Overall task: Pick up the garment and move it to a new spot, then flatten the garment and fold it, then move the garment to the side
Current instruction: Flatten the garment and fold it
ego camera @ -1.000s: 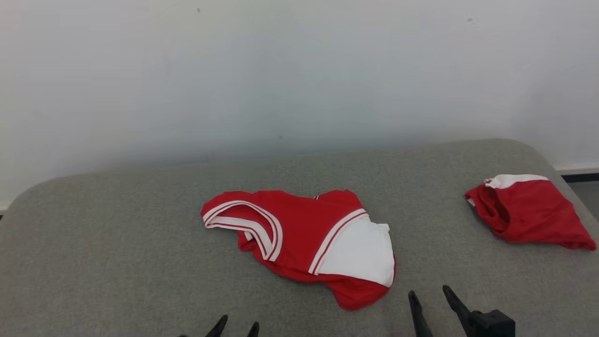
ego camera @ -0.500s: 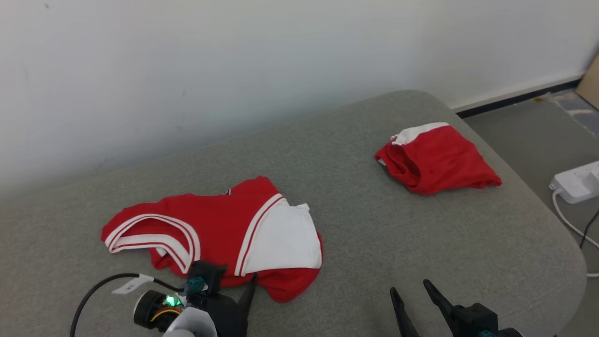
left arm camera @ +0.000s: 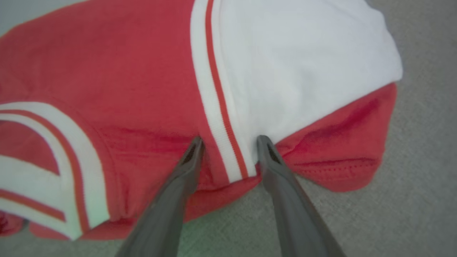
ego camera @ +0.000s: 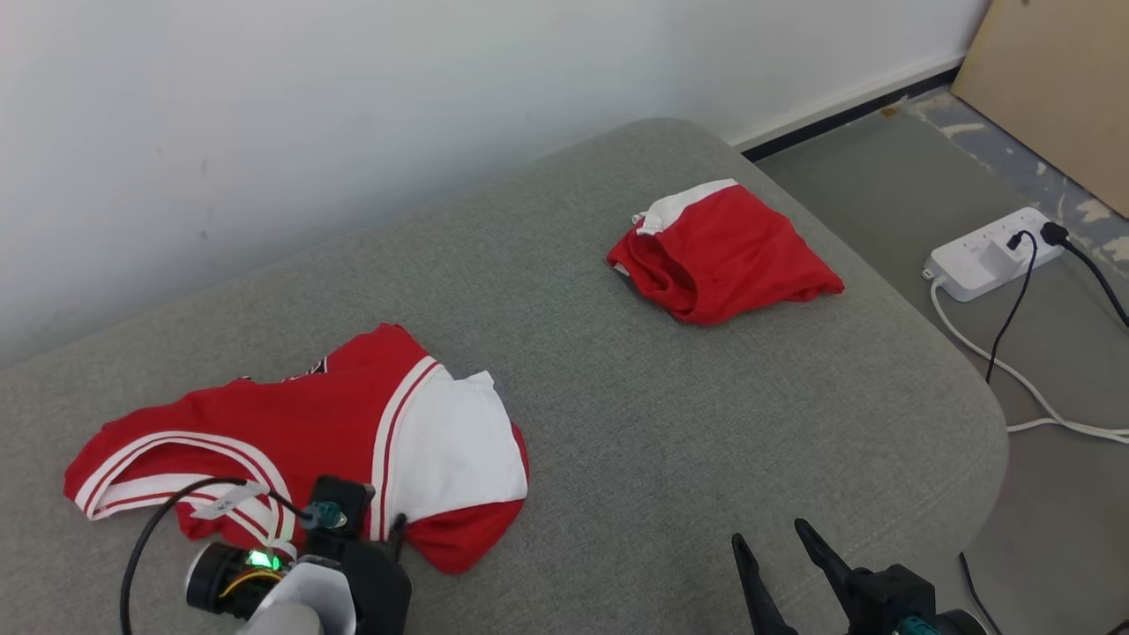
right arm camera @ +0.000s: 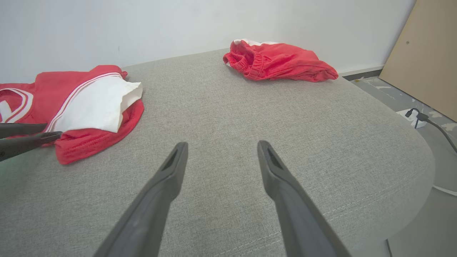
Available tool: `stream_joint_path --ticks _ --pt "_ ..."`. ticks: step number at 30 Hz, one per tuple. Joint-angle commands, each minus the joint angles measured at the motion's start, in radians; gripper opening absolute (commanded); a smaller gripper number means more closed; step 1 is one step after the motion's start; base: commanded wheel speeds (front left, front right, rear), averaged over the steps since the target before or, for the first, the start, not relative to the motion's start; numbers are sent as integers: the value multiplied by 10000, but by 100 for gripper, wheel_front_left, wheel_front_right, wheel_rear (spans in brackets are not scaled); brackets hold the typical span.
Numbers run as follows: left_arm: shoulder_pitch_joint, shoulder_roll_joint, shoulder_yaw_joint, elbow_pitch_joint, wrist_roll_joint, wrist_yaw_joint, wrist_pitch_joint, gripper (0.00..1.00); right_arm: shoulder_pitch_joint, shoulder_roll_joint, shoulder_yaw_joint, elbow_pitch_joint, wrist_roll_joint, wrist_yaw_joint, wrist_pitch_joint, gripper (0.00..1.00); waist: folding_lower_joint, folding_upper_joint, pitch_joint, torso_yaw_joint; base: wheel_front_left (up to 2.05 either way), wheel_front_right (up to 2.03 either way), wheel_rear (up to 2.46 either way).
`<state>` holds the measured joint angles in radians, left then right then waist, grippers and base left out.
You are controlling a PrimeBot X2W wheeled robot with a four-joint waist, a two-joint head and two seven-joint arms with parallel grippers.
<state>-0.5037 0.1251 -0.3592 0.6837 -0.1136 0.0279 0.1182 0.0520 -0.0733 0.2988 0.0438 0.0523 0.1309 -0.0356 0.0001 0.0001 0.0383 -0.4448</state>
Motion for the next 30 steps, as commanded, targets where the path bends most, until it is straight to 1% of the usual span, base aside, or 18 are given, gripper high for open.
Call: stream_joint_path --ticks 1,5,7,11,15,21,24,25,28,30 --pt "-131 101 2 87 9 33 6 0 -24 -9 13 3 51 -3 -55 100 -1 -1 59 -50 0 0 0" --pt "-254 159 65 159 -39 206 -96 0 -103 3 -4 54 71 -3 -79 100 -1 -1 53 -13 0 0 0" --pt "-362 170 87 97 -72 217 -186 0 -94 11 -36 75 64 -3 -82 100 -1 -1 27 50 0 0 0" --pt "-802 67 45 -255 -133 102 -426 0 -37 44 -51 66 -12 -3 -79 100 -1 -1 -27 245 0 0 0" --pt "-1602 -190 -58 -814 -232 -50 -517 0 -50 69 -55 85 -25 -3 -59 100 -1 -1 -106 469 0 0 0" --pt "-2931 -627 -230 -1932 -897 -329 -727 0 -152 89 -37 139 1 -3 -20 100 -1 -1 -267 661 0 0 0" --pt "-3267 -725 -294 -2510 -1931 -408 -842 0 -164 100 -40 156 -15 -3 0 100 -1 -1 -310 705 0 0 0" --pt "-3256 -733 -425 -2735 -2558 -348 -832 0 -166 104 -26 164 -19 -3 6 100 -1 -1 -322 713 0 0 0" --pt "-2812 -741 -1056 -3126 -4033 64 -508 0 -114 111 -51 161 -17 -3 8 100 -1 -1 -344 801 0 0 0" --pt "-2227 -723 -1385 -3023 -4819 365 -128 0 -65 123 -96 136 -16 -3 -2 100 -1 -1 -340 911 0 0 0"
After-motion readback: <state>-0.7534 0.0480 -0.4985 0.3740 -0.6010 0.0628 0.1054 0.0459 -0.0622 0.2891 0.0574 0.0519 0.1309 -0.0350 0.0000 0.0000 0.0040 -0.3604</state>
